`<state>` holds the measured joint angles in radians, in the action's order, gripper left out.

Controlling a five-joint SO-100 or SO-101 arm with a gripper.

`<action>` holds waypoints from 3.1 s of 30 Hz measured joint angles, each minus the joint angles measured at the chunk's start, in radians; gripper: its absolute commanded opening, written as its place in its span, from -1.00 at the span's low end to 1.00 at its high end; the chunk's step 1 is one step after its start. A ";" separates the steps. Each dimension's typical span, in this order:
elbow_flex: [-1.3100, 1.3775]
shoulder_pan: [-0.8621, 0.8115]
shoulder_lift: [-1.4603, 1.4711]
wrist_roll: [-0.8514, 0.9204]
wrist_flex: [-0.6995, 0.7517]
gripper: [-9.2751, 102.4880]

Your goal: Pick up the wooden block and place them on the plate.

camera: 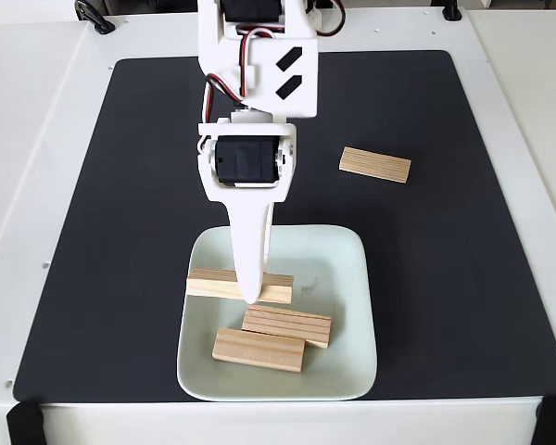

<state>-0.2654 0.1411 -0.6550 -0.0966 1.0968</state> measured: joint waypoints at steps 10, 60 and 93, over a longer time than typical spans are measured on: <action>0.000 0.014 0.000 0.000 0.084 -0.10; -1.963 0.347 -1.436 0.216 -0.227 -0.84; -1.321 0.448 -0.765 -0.529 0.138 -0.20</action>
<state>-1.5861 0.5890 -1.4205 -0.6259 1.2349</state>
